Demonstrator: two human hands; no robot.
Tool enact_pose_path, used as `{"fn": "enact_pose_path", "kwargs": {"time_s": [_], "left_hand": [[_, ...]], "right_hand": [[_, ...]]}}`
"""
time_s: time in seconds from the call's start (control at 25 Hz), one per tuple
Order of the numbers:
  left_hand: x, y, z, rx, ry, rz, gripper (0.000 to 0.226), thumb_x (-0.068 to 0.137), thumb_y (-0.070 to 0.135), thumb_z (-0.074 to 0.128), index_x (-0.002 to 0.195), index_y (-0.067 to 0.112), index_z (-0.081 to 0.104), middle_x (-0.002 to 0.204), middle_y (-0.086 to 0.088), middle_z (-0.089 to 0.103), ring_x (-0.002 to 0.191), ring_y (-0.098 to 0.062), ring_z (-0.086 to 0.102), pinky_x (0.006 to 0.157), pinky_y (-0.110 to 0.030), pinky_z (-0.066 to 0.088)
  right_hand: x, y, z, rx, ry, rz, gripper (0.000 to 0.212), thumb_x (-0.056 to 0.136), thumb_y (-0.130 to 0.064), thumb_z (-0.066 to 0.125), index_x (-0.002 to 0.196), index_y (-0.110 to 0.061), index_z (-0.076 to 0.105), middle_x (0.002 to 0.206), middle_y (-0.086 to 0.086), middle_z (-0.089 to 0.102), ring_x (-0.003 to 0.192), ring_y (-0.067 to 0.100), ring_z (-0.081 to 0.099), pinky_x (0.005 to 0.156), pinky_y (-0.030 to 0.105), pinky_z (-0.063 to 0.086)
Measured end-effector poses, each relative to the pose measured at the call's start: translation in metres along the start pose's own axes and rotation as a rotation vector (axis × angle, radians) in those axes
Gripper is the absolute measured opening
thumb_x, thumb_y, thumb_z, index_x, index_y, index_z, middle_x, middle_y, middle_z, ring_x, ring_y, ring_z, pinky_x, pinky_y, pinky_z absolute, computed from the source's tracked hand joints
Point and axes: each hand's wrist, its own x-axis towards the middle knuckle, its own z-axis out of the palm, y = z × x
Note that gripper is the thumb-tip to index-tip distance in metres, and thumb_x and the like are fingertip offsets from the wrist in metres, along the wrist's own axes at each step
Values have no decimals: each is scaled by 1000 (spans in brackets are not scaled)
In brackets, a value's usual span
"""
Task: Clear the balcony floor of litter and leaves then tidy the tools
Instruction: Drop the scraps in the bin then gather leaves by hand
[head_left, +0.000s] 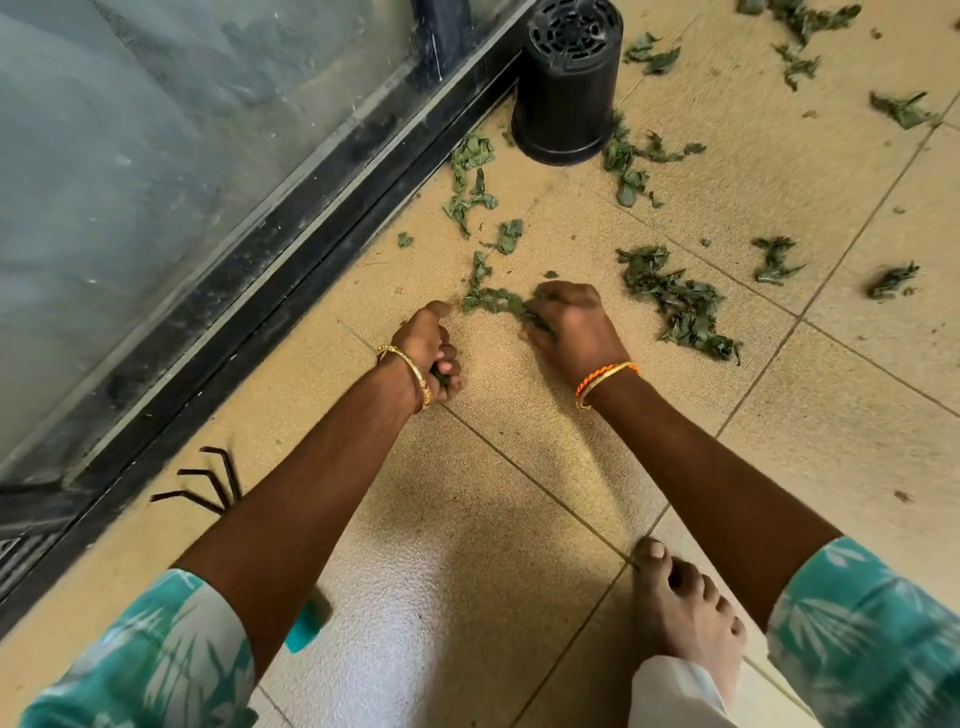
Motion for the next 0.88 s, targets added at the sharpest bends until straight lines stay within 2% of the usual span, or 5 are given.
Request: {"fn": "enact_pose_path", "kwargs": {"time_s": [0.12, 0.28, 0.4, 0.52, 0.88], "left_hand": [[1, -9, 4, -3, -92, -7, 42, 99, 23, 41, 59, 18, 31, 42, 5, 36, 28, -6, 25, 34, -11, 21], [-2, -17, 5, 39, -198, -6, 39, 104, 24, 32, 80, 5, 55, 69, -9, 69, 38, -8, 53, 31, -13, 31], [-11, -18, 7, 21, -287, -30, 46, 105, 29, 25, 95, 1, 59, 75, -14, 72, 52, -17, 67, 39, -17, 47], [-18, -21, 12, 7, -264, 14, 46, 104, 32, 29, 79, 8, 58, 58, -5, 65, 51, -16, 62, 43, -23, 51], [-3, -22, -11, -19, 22, 67, 30, 89, 15, 56, 63, 17, 40, 36, 8, 33, 32, -8, 28, 36, -14, 21]], "right_hand": [[-9, 10, -2, 62, 225, -21, 14, 79, -1, 64, 91, 0, 72, 88, 18, 68, 83, 36, 63, 75, 36, 51], [-22, -3, -22, 245, 428, 137, 15, 77, 4, 66, 89, -1, 74, 91, 16, 63, 77, 20, 59, 70, 26, 50], [-38, -31, -28, 248, 319, -82, 14, 75, 5, 68, 85, -3, 73, 86, 13, 62, 75, 17, 57, 67, 26, 51], [-45, -51, -19, 186, 198, -106, 11, 77, 0, 68, 87, -6, 66, 80, 8, 65, 76, 23, 59, 64, 34, 54], [4, -38, -26, 289, 33, 73, 36, 79, 6, 49, 109, -8, 61, 116, 10, 58, 110, 23, 53, 92, 34, 46]]}}
